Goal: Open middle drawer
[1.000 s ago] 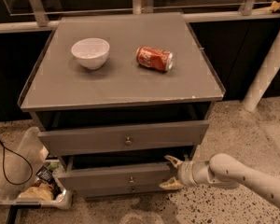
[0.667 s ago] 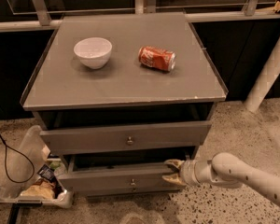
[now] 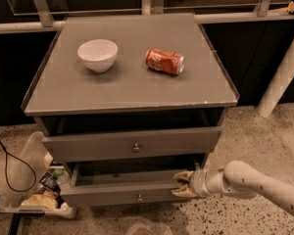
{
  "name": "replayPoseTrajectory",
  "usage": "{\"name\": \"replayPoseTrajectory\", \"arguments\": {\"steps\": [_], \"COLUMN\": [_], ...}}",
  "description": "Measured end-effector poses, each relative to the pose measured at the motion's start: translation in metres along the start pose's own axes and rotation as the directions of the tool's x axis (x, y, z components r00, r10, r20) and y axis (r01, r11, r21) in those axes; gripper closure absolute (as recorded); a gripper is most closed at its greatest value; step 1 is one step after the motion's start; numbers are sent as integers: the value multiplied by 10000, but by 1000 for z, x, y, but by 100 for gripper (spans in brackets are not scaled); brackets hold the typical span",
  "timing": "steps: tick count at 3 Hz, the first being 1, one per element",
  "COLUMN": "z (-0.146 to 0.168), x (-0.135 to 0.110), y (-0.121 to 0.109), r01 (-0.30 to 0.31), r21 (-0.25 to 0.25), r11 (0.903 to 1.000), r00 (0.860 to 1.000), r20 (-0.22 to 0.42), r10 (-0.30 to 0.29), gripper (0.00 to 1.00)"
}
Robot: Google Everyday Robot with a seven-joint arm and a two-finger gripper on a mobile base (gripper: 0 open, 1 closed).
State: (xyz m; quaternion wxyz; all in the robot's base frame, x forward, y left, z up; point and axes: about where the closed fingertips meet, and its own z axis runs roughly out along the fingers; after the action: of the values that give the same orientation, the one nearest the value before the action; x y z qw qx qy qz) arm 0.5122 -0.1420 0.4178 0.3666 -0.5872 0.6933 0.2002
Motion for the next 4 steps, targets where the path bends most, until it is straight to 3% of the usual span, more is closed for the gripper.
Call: {"name": "replayPoseTrajectory", "arguments": {"steps": [1, 3, 4], "z": [0, 3, 2], "x": [0, 1, 14], "y": [0, 0, 12], "r01": [0, -59, -183], "r21": [0, -73, -283], "r11": [10000, 10000, 9994], "r00": [10000, 10000, 9989], "r20": [0, 58, 427], "r10": [0, 60, 195], "gripper": [82, 35, 11]}}
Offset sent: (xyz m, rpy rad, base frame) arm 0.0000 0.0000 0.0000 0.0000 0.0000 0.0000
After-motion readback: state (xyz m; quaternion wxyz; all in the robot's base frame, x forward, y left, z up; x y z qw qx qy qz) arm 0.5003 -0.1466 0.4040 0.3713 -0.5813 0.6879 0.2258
